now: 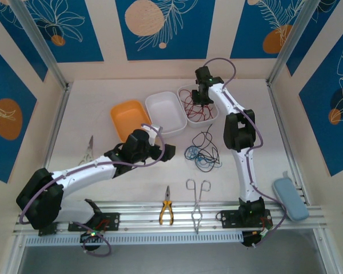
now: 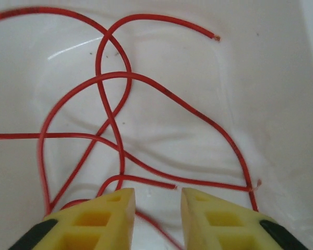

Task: Untangle the cables

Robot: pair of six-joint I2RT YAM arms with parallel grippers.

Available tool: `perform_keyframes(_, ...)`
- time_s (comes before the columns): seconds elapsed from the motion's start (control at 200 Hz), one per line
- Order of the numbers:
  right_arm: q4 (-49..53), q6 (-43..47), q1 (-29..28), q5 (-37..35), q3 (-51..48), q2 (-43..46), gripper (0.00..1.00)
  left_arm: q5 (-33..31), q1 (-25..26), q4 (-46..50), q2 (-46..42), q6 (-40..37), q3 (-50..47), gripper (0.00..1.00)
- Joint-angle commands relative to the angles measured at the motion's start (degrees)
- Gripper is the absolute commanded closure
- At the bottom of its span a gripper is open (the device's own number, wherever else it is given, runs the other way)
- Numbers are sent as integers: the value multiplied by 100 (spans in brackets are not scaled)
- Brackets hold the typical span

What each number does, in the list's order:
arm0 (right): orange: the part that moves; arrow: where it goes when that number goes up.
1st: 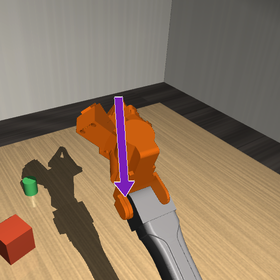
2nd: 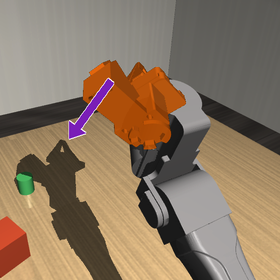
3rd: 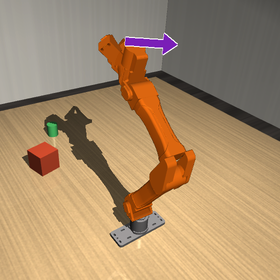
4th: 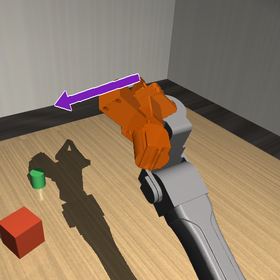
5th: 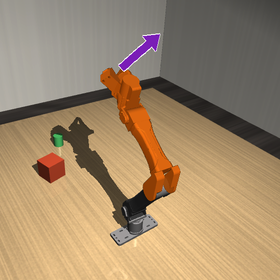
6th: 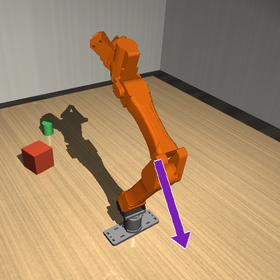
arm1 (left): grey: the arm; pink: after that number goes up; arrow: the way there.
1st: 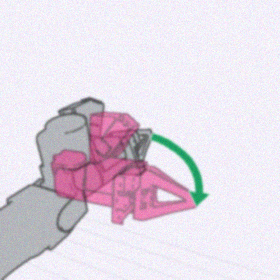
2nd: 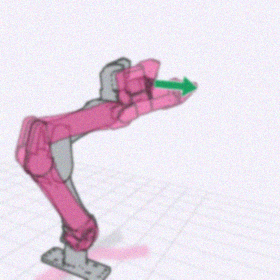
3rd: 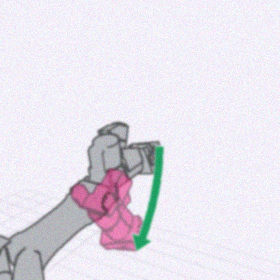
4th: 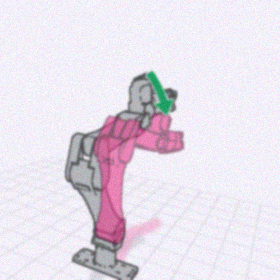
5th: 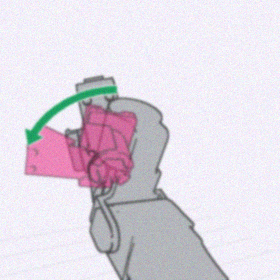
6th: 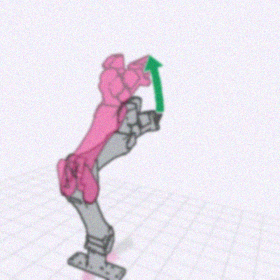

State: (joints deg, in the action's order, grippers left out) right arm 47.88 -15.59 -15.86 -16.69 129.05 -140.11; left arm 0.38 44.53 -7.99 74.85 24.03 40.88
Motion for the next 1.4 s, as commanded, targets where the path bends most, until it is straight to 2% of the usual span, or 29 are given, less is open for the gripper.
perform_keyframes(0.0, 351, -18, -91, 58, 194, 563, 61, 138, -61, 19, -14, -39, 196, 0)
perform_keyframes(0.165, 511, -51, -215, -144, 57, 1245, 53, 166, -58, -18, 52, -27, 266, 0)
perform_keyframes(0.31, 478, -192, -325, -336, -510, 1989, 50, 224, -54, -71, 112, 7, 336, 0)
perform_keyframes(0.54, 217, -612, -344, -638, -2085, 3465, 49, 340, -54, -241, 269, 88, 463, 0)
perform_keyframes(0.74, 123, -1245, -207, -709, -3780, 4850, 48, 616, -55, -213, 777, 156, 895, 1)
perform_keyframes(1.055, 21, -2217, 273, 372, -6117, 6662, 48, 1420, -24, 149, 2000, -75, 2006, 10)
perform_keyframes(1.23, 53, -2384, 383, 1008, -6807, 7060, 51, 1728, -2, 341, 2751, -359, 2693, 18)
perform_keyframes(1.396, -141, -2436, 329, 1422, -7424, 7293, 53, 2018, 24, 406, 3359, -525, 3301, 21)
